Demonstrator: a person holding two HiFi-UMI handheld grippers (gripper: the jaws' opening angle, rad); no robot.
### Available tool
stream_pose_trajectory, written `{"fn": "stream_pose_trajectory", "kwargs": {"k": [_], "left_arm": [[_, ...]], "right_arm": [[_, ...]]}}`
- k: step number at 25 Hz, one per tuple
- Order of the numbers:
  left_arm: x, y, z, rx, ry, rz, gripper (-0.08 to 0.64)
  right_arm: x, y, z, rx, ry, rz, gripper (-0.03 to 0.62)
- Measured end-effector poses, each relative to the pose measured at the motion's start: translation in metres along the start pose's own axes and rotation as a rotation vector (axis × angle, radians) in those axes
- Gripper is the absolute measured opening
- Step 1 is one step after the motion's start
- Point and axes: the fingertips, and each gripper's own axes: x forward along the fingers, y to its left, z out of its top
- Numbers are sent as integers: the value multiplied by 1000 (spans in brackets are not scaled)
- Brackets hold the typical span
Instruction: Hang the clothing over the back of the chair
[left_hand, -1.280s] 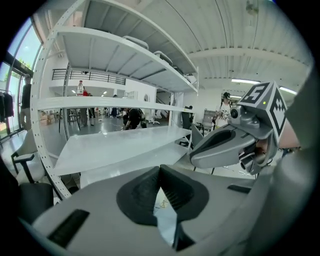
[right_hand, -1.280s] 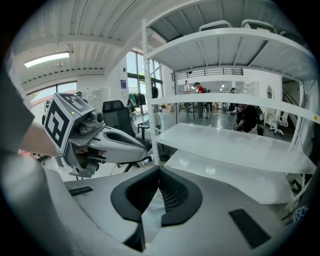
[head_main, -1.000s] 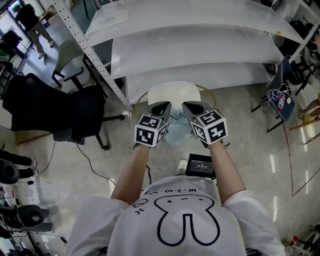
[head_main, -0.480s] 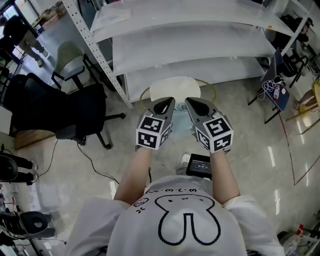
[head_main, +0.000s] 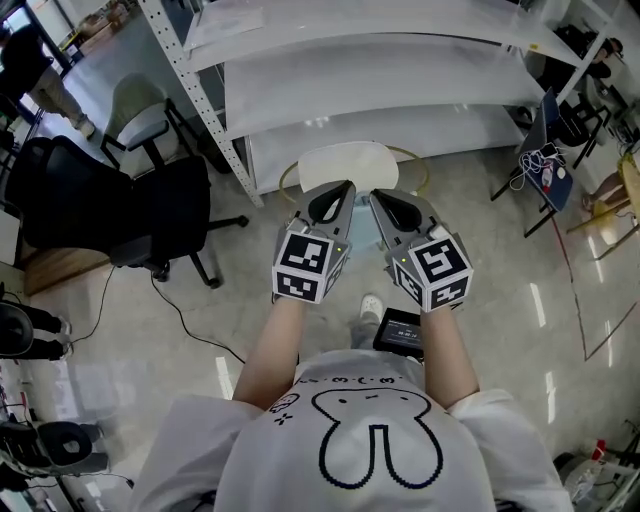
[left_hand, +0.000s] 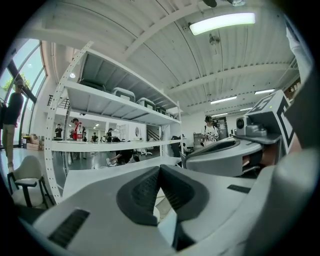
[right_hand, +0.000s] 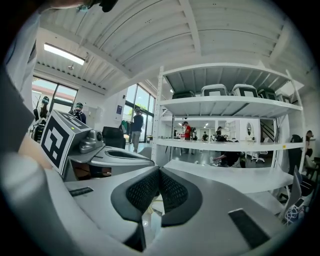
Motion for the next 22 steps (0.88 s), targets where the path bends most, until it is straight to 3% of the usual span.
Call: {"fn": "stream_pose_trajectory", "kwargs": {"k": [22], "left_arm": [[-64, -44, 32, 43, -96, 23, 20]], "right_arm": [[-53, 52, 21, -41, -22, 27, -11]]}}
